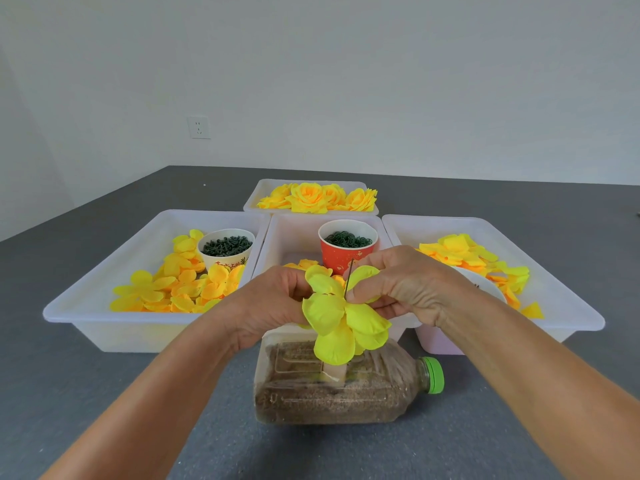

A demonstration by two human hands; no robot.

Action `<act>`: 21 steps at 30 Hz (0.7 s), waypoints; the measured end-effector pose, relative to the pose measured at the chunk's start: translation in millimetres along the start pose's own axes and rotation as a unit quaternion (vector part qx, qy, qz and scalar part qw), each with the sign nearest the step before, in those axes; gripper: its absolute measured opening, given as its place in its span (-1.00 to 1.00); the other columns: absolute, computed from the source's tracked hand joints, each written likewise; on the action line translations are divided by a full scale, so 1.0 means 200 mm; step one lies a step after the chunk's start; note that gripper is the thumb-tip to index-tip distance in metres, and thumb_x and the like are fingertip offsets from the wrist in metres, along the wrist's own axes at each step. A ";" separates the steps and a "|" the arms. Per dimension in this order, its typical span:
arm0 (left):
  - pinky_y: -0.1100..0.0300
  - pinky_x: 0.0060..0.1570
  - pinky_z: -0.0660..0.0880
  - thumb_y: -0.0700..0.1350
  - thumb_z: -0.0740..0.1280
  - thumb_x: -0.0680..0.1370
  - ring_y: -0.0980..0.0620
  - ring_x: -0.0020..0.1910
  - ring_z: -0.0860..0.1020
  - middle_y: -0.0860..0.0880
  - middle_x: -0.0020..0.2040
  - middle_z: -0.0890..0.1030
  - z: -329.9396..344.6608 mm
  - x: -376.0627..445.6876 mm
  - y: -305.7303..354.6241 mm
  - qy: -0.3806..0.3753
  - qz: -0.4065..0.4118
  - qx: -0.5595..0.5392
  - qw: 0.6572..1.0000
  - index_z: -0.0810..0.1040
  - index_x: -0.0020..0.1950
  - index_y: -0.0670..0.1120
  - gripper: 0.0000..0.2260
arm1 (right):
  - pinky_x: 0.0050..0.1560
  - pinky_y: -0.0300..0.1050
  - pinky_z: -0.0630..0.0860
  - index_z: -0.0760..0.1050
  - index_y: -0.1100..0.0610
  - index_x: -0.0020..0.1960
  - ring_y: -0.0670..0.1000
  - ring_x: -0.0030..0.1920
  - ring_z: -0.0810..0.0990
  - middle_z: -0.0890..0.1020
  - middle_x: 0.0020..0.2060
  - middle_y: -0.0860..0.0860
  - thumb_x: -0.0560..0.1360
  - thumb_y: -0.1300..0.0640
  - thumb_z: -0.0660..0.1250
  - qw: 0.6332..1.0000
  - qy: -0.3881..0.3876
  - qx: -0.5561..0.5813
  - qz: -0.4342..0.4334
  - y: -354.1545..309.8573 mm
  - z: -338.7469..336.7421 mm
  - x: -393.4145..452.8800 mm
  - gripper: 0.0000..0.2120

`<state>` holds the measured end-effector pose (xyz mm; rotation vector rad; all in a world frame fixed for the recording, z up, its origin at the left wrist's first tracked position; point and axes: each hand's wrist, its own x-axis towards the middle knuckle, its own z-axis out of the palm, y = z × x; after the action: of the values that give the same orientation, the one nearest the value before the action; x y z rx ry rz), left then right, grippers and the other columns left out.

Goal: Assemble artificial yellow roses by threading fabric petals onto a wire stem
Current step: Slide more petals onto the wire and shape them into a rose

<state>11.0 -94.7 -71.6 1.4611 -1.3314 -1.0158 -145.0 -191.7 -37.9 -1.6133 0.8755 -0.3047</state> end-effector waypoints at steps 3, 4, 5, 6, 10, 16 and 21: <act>-0.05 0.05 0.50 -0.48 0.31 0.42 -0.10 -0.08 0.55 -0.29 -0.02 0.61 -0.01 0.00 0.00 0.010 -0.005 -0.026 1.000 0.57 0.01 -0.31 -0.79 | -0.46 -0.25 0.55 0.55 0.14 -0.16 -0.09 -0.50 0.60 0.62 -0.48 -0.02 0.33 0.42 0.44 1.000 0.006 -0.004 -0.005 0.00 0.00 -0.01 -0.78; 0.02 -0.02 0.52 -0.47 0.29 0.44 -0.07 -0.12 0.56 -0.23 -0.08 0.63 -0.01 0.00 -0.01 0.016 -0.007 -0.042 0.999 0.59 -0.02 -0.30 -0.81 | -0.46 -0.25 0.55 0.55 0.14 -0.16 -0.08 -0.50 0.59 0.62 -0.48 -0.02 0.33 0.42 0.44 1.000 0.009 -0.004 -0.006 0.00 0.00 -0.01 -0.78; 0.14 -0.10 0.54 -0.46 0.25 0.46 -0.03 -0.18 0.57 -0.16 -0.16 0.64 -0.01 0.01 -0.01 0.025 -0.010 -0.070 0.997 0.60 -0.06 -0.28 -0.82 | -0.45 -0.24 0.56 0.56 0.15 -0.16 -0.08 -0.50 0.59 0.62 -0.47 -0.02 0.32 0.42 0.44 1.000 0.013 -0.004 -0.007 0.00 0.01 -0.02 -0.78; 0.22 -0.16 0.53 -0.44 0.21 0.49 0.00 -0.22 0.57 -0.11 -0.22 0.64 -0.02 0.01 -0.01 0.040 -0.017 -0.103 0.994 0.60 -0.11 -0.27 -0.80 | -0.44 -0.24 0.57 0.56 0.14 -0.16 -0.08 -0.49 0.59 0.62 -0.46 -0.01 0.32 0.42 0.45 1.000 0.017 -0.003 -0.009 0.00 0.01 -0.02 -0.78; 0.13 0.02 0.47 -0.09 0.40 0.38 -0.02 -0.11 0.58 -0.13 -0.13 0.65 -0.03 0.01 0.02 0.072 -0.055 -0.146 0.985 0.63 -0.13 -0.19 -0.82 | -0.40 -0.23 0.58 0.57 0.12 -0.15 -0.08 -0.48 0.59 0.63 -0.42 0.00 0.30 0.39 0.48 0.999 0.038 -0.016 -0.018 0.01 0.01 -0.02 -0.76; -0.03 0.21 0.45 -0.08 0.49 0.27 -0.14 0.01 0.60 -0.23 -0.01 0.65 0.01 0.00 0.05 0.111 -0.089 -0.056 0.988 0.58 0.05 -0.38 -0.52 | -0.39 -0.25 0.55 0.56 0.06 -0.15 -0.11 -0.46 0.55 0.61 -0.35 0.02 0.29 0.33 0.50 0.997 0.054 -0.050 -0.026 0.01 0.02 -0.02 -0.75; -0.05 0.21 0.45 -0.25 0.45 0.40 -0.17 0.04 0.59 -0.27 0.03 0.63 0.03 0.01 0.05 0.121 -0.109 -0.045 0.986 0.59 0.03 -0.37 -0.73 | -0.34 -0.20 0.54 0.57 0.08 -0.12 -0.06 -0.42 0.55 0.61 -0.32 0.05 0.29 0.33 0.50 0.997 0.050 -0.057 -0.016 0.01 0.02 -0.02 -0.75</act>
<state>3.0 -98.4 -63.0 1.6290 -0.9583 -0.9857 -146.9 -186.0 -38.7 -1.7310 0.9600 -0.3662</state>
